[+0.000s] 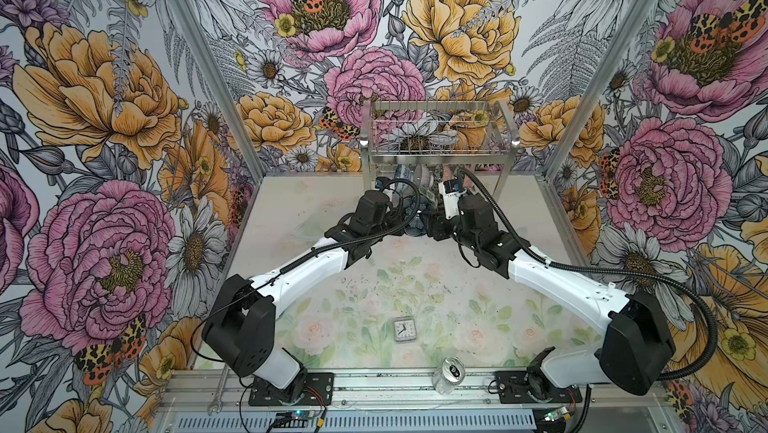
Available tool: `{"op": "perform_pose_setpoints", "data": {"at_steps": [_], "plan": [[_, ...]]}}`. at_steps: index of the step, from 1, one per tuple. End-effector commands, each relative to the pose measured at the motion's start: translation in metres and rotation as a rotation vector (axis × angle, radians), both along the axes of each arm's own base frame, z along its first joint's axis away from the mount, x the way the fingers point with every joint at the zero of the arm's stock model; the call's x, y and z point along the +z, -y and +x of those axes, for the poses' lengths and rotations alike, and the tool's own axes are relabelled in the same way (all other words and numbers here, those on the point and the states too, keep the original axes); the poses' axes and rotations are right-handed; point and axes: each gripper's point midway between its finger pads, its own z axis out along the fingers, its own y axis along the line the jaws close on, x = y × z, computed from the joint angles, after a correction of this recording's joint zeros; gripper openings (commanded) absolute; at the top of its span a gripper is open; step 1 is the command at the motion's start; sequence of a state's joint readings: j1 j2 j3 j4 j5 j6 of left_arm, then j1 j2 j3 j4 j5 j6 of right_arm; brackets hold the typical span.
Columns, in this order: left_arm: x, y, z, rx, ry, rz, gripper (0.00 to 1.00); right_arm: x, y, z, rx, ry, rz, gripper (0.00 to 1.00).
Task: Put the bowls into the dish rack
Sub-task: 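Grasp the dark bowl rim with the right gripper while the left holds it, then open the left gripper and withdraw it while the right gripper takes the bowl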
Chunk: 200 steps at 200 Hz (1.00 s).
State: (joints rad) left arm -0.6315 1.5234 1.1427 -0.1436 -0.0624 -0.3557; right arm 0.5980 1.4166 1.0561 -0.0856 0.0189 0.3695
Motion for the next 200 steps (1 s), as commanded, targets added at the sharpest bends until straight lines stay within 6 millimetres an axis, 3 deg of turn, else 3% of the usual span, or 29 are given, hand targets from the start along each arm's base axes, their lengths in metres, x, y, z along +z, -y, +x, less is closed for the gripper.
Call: {"op": "perform_pose_setpoints", "data": {"at_steps": [1,30,54,137,169,183,200], "plan": [[0.06,0.002,0.005,-0.013,0.137,-0.096,0.0,0.02,-0.007,0.009,0.007,0.037,0.052,0.54],[0.062,0.001,0.003,-0.015,0.141,-0.1,0.0,0.019,-0.01,0.013,0.01,0.031,0.058,0.4],[0.064,0.002,0.002,-0.026,0.143,-0.104,0.0,0.02,-0.014,0.014,0.022,0.028,0.068,0.36],[0.068,0.004,-0.004,-0.055,0.15,-0.114,0.0,0.019,-0.016,0.015,0.026,0.027,0.069,0.0],[0.068,0.001,-0.006,-0.049,0.144,-0.104,0.0,0.02,-0.014,0.014,0.022,0.031,0.065,0.0],[0.07,-0.001,-0.01,-0.063,0.14,-0.077,0.43,0.023,-0.008,0.017,-0.016,0.039,0.057,0.0],[0.072,-0.014,-0.015,-0.043,0.141,0.003,0.87,0.029,0.001,0.021,-0.066,0.058,0.048,0.0]]}}
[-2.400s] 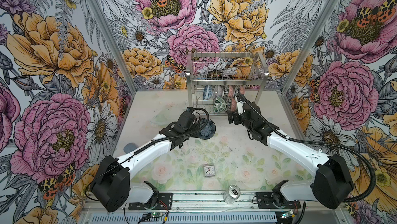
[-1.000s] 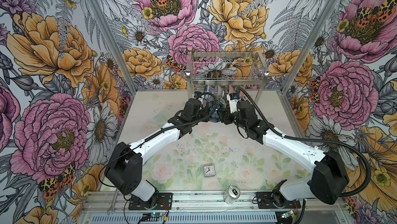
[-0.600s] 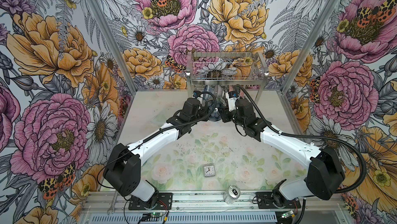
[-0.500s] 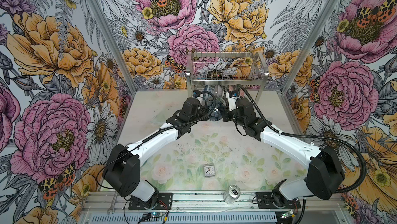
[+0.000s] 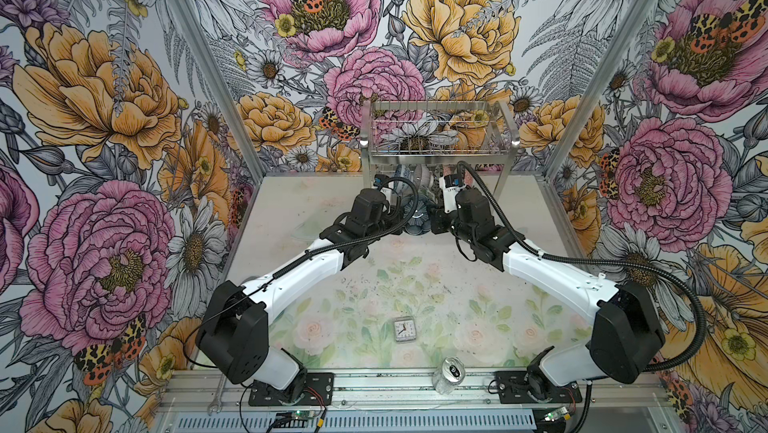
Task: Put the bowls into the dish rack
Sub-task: 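Open the left gripper and withdraw it while the right gripper takes the bowl, then lower the dark patterned bowl into the rack slot with the right gripper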
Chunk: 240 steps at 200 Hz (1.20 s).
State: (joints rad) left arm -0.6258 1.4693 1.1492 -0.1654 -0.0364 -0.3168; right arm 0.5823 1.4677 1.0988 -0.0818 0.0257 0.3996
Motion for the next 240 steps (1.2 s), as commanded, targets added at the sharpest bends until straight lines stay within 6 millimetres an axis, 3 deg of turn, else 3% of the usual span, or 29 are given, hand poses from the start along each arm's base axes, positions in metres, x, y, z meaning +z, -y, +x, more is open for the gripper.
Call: {"op": "perform_pose_setpoints", "data": {"at_steps": [1,8,37,68,94,137,160,240], "plan": [[0.05,-0.012,-0.007,-0.006,0.1,0.008,0.9,0.03,0.001,0.006,-0.033,0.075,0.028,0.0],[0.051,-0.021,-0.011,0.01,0.103,0.045,0.98,0.033,0.003,0.006,-0.043,0.085,0.025,0.0],[0.057,-0.062,-0.03,0.052,0.099,0.182,0.99,0.041,0.003,0.011,-0.058,0.126,-0.017,0.0],[0.054,-0.104,-0.046,0.082,0.079,0.3,0.99,0.036,-0.002,0.024,-0.105,0.164,-0.15,0.0],[0.048,-0.127,-0.05,0.092,0.06,0.353,0.99,0.033,-0.003,0.037,-0.204,0.205,-0.308,0.0],[0.029,-0.126,-0.047,0.086,0.036,0.278,0.99,0.028,0.0,0.054,-0.388,0.243,-0.537,0.0],[0.022,-0.139,-0.049,0.108,0.025,0.297,0.99,0.026,-0.008,0.06,-0.425,0.27,-0.633,0.0],[0.027,-0.144,-0.057,0.138,0.075,0.367,0.99,-0.005,-0.022,0.094,-0.509,0.285,-0.847,0.0]]}}
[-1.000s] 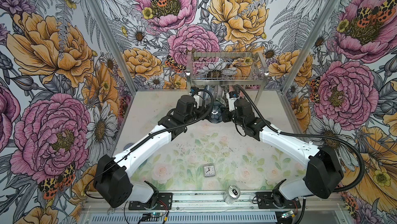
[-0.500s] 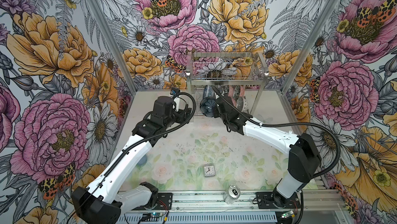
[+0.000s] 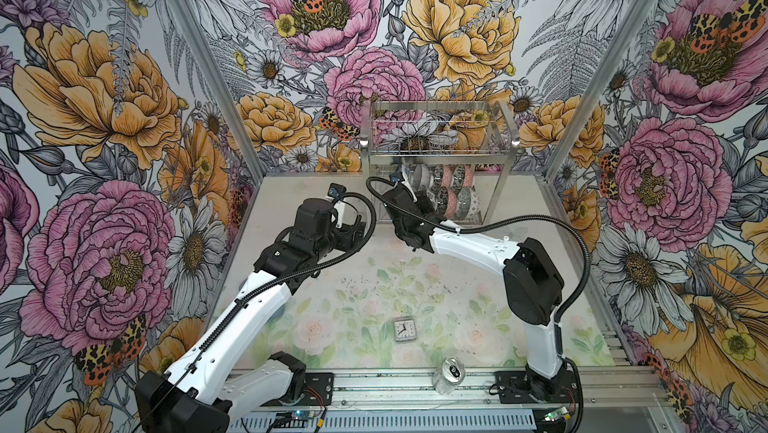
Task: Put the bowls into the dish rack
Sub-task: 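Lower the dark patterned bowl into the rack slot with the right gripper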
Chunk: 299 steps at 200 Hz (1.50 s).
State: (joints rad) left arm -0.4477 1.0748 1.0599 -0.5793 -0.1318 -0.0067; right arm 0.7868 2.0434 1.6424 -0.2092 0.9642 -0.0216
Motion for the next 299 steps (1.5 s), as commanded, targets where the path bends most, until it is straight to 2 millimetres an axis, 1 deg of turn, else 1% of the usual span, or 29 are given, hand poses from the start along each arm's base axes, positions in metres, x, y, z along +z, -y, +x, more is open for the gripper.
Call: {"op": "perform_pose_setpoints", "data": {"at_steps": [1,54,89,178,221,266,299], "plan": [[0.005,-0.007,0.001,0.02,0.032,0.027,0.99,0.021,0.002,0.01,-0.064,0.082,-0.019,0.0],[0.005,-0.006,0.001,0.019,0.031,0.025,0.99,0.006,-0.01,0.03,-0.041,0.11,-0.059,0.0],[0.005,-0.006,0.001,0.018,0.032,0.025,0.99,-0.009,-0.011,0.042,-0.043,0.115,-0.087,0.0],[0.004,-0.008,0.002,0.023,0.027,0.021,0.99,-0.018,-0.013,0.068,-0.081,0.155,-0.177,0.0],[0.004,-0.008,0.002,0.023,0.028,0.018,0.99,-0.026,-0.01,0.075,-0.089,0.145,-0.21,0.0],[0.004,-0.007,0.002,0.019,0.028,0.018,0.99,-0.041,-0.009,0.081,-0.085,0.115,-0.249,0.0],[0.004,-0.007,0.002,0.017,0.024,0.016,0.99,-0.045,-0.011,0.084,-0.084,0.111,-0.27,0.0]]}}
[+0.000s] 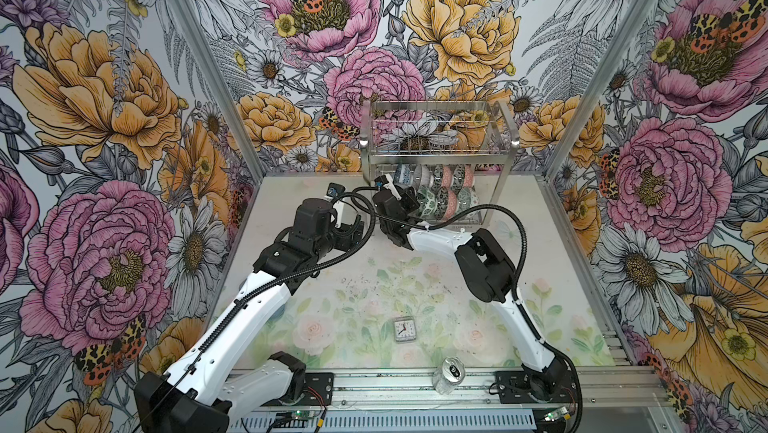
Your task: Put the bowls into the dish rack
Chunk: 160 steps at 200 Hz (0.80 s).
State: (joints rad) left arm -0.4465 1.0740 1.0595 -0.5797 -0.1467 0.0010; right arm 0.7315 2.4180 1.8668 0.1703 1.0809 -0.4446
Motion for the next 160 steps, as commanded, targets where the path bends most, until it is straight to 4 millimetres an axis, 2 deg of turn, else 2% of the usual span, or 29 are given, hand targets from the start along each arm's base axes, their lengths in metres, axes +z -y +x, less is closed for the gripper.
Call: {"op": "perform_pose_setpoints", "data": {"at_steps": [1,90,133,160], "plan": [[0.003,-0.004,0.002,0.008,0.019,0.003,0.99,0.011,0.003,0.009,-0.028,0.042,0.001,0.0],[0.004,-0.005,0.001,0.009,0.021,0.002,0.99,0.002,0.002,0.012,-0.035,0.017,-0.066,0.0],[0.003,-0.005,0.001,0.01,0.018,0.003,0.99,0.002,-0.003,0.006,-0.004,0.008,-0.062,0.0],[0.004,-0.005,0.001,0.01,0.02,0.002,0.99,0.006,-0.009,0.0,0.032,0.009,-0.035,0.08]]}}
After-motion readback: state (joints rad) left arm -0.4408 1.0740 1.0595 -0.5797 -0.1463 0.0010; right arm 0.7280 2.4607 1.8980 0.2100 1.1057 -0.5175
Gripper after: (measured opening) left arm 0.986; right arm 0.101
